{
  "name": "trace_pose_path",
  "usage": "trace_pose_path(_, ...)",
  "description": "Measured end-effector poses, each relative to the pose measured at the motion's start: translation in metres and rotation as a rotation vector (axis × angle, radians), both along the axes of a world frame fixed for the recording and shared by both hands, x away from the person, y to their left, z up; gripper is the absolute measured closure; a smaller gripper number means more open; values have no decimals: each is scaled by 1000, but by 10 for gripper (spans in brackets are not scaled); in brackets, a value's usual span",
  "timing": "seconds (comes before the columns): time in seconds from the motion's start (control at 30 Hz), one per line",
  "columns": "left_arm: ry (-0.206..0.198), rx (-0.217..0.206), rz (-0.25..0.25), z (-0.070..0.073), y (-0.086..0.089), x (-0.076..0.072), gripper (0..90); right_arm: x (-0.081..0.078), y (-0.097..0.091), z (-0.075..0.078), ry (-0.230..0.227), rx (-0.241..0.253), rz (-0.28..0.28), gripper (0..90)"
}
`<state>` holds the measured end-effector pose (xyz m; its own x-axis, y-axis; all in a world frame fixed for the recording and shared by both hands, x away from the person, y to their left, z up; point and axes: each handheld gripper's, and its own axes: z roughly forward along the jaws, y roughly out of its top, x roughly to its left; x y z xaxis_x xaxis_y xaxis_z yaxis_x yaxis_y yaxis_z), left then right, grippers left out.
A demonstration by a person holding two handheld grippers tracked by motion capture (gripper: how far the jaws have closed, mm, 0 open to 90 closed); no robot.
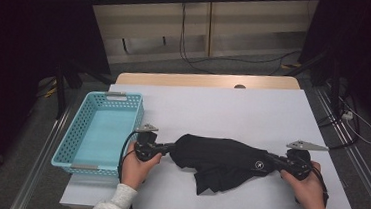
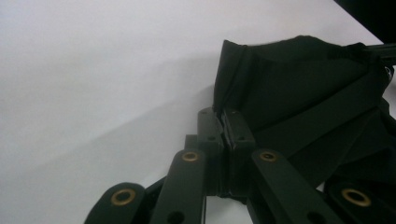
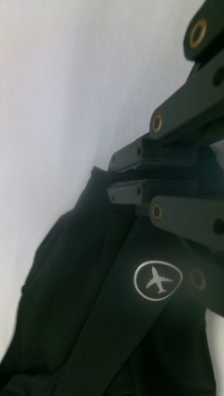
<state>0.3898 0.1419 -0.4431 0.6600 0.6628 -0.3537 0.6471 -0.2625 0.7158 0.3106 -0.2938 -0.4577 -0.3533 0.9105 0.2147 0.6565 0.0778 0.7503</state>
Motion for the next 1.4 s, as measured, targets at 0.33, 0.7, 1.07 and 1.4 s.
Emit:
trace_pose_path(0.33,-50,-20,-38,19,-5,-13,875,-23,-20,32,-123,74,-33,861)
trace_pose_path(0.7,-44,16,-42,8,-9,-20,843,-20,-2,10,-37,-79,11,683)
trace_pose_path(1.07,-151,3,-21,14,-13,-11,486,-18,9,25,-156,-61,89,597)
trace_pose_path(1.4,-154,15,-28,14,-21,-2,470,-17,14,7,-43,-160,160,656)
